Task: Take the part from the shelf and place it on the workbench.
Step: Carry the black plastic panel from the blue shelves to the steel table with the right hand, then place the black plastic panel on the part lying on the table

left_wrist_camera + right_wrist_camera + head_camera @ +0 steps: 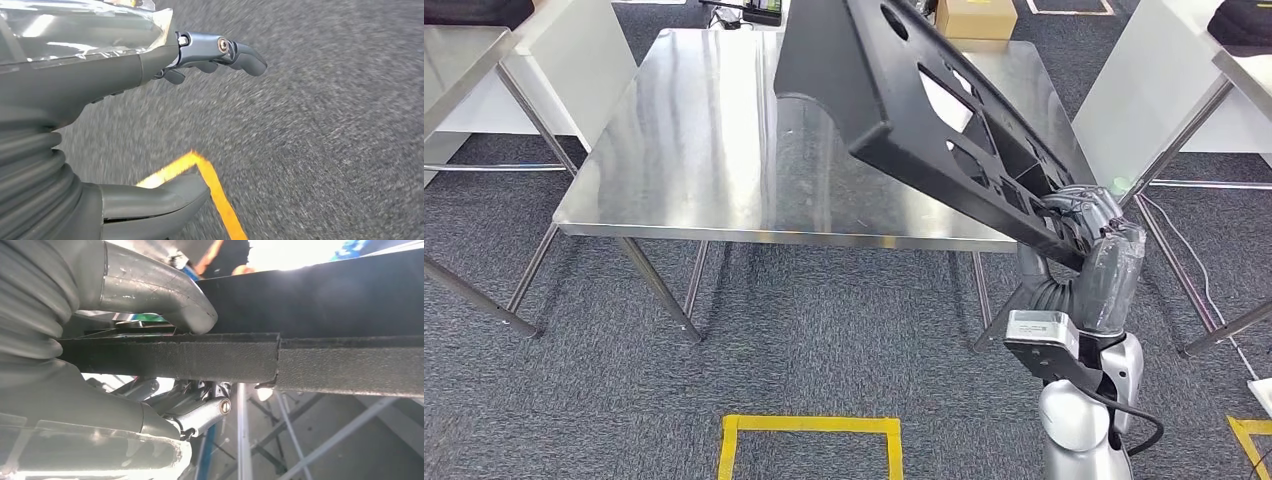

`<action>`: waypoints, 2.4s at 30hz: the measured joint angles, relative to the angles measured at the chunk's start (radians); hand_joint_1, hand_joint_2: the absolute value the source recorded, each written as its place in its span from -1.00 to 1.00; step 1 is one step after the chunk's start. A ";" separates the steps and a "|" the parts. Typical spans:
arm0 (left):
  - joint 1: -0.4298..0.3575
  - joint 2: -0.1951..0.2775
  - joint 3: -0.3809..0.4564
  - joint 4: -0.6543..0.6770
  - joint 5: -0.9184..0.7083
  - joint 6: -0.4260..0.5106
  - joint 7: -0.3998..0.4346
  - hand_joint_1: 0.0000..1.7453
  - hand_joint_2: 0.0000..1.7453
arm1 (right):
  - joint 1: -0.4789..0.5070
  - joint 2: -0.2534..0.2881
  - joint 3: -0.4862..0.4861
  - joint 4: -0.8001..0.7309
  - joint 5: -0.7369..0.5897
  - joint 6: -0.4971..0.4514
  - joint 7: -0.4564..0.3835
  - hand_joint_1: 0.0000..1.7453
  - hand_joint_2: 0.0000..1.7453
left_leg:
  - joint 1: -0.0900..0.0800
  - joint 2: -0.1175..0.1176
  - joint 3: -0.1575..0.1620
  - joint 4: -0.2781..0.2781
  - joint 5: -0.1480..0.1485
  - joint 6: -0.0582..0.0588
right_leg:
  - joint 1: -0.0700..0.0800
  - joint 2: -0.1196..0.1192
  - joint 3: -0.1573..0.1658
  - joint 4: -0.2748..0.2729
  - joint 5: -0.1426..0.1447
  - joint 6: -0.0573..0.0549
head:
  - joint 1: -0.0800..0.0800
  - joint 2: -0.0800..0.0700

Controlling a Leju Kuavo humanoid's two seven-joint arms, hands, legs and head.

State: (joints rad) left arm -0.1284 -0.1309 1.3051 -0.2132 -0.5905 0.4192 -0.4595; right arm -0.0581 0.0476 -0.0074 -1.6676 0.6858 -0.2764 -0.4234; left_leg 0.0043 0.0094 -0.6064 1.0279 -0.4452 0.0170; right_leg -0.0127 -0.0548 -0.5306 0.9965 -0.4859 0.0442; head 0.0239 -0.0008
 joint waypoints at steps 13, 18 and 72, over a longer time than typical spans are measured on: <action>0.009 0.008 -0.092 0.000 -0.050 -0.030 0.006 -1.00 1.00 | -0.066 -0.114 -0.117 0.093 -0.024 0.066 0.036 0.98 1.00 | 0.002 0.000 0.000 0.000 0.001 0.001 | 0.002 0.000 0.001 0.001 0.000 0.001 | 0.000 0.000; 0.009 0.008 -0.094 0.000 -0.048 -0.054 0.006 -1.00 1.00 | -0.079 -0.121 -0.117 0.118 -0.022 0.068 0.030 0.98 1.00 | 0.003 0.000 0.000 0.000 0.001 0.001 | 0.003 0.000 0.000 0.001 0.000 0.001 | 0.000 0.000; 0.022 0.007 -0.102 0.000 -0.056 -0.075 0.037 -1.00 1.00 | -0.103 -0.164 -0.092 0.194 -0.025 0.062 0.034 0.98 1.00 | -0.007 -0.029 0.034 -0.017 -0.021 0.019 | -0.011 0.054 -0.068 0.021 0.043 0.031 | 0.002 0.000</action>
State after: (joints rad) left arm -0.1064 -0.1236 1.2032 -0.2133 -0.6462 0.3444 -0.4223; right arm -0.1613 -0.1166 -0.0991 -1.4735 0.6603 -0.2141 -0.3894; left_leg -0.0029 -0.0192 -0.5728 1.0109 -0.4658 0.0360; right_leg -0.0238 -0.0011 -0.5985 1.0178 -0.4427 0.0751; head 0.0262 -0.0011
